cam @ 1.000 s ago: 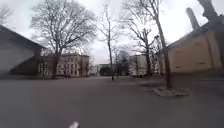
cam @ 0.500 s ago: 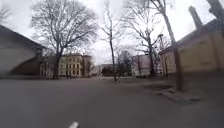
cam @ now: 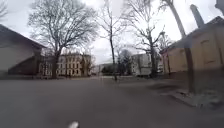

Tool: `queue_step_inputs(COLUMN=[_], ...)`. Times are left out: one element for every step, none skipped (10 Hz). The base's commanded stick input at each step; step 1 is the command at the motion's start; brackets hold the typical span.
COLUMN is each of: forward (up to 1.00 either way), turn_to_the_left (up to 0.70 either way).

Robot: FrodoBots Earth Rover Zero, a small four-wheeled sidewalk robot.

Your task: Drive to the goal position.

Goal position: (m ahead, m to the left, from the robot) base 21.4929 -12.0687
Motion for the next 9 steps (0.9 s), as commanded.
queue_step_inputs(forward=[1.00,1.00,1.00,1.00,1.00,1.00,1.00,1.00,1.00], turn_to_the_left=[-0.40,-0.40,-0.40,0.00,0.00,0.00,0.00,0.00,0.00])
